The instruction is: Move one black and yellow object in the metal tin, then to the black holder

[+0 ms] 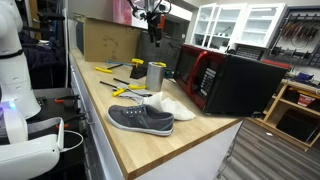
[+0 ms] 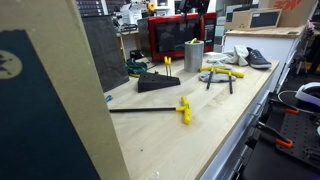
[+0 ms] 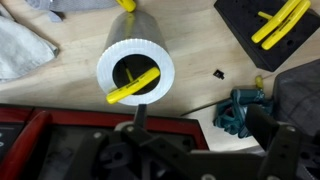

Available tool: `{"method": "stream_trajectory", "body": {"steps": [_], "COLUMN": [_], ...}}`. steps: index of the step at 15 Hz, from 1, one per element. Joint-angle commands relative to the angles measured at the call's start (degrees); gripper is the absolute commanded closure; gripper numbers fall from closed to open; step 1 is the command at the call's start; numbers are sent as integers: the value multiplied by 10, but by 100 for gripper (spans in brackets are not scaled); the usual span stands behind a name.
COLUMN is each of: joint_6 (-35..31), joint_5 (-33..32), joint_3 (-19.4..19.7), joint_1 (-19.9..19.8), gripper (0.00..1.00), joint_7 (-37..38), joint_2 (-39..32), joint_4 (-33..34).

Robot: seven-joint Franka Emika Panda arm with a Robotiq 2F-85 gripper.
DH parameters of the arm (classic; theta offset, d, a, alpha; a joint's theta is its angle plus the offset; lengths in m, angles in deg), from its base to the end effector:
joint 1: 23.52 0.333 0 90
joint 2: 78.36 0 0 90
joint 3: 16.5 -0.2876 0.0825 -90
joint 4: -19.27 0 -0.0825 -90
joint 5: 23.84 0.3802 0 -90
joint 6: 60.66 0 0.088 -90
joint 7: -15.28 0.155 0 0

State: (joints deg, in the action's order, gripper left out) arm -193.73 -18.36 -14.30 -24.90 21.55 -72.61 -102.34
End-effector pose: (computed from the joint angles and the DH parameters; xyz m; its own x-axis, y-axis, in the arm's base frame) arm 0.5606 -0.0302 0.4140 0.9309 -0.2330 0.2812 -0.2064 -0.9709 -0.1212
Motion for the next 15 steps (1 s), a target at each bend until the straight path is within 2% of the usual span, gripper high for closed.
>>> {"method": "stream_trajectory", "body": {"steps": [1,5,6,13,15], "joint_6": [-24,-46,-40,-41,-61], "joint_5": [-20,-39,-30,-31,-61], "joint_3": [3,17,14,15,14], "joint_1": [-18,-40,-32,-32,-34], "gripper": [0,0,0,0,0], "joint_7": [84,194,146,149,174], "joint_2": [-20,-56,-31,-38,-51], "joint_4": [18,30,8,9,9]}}
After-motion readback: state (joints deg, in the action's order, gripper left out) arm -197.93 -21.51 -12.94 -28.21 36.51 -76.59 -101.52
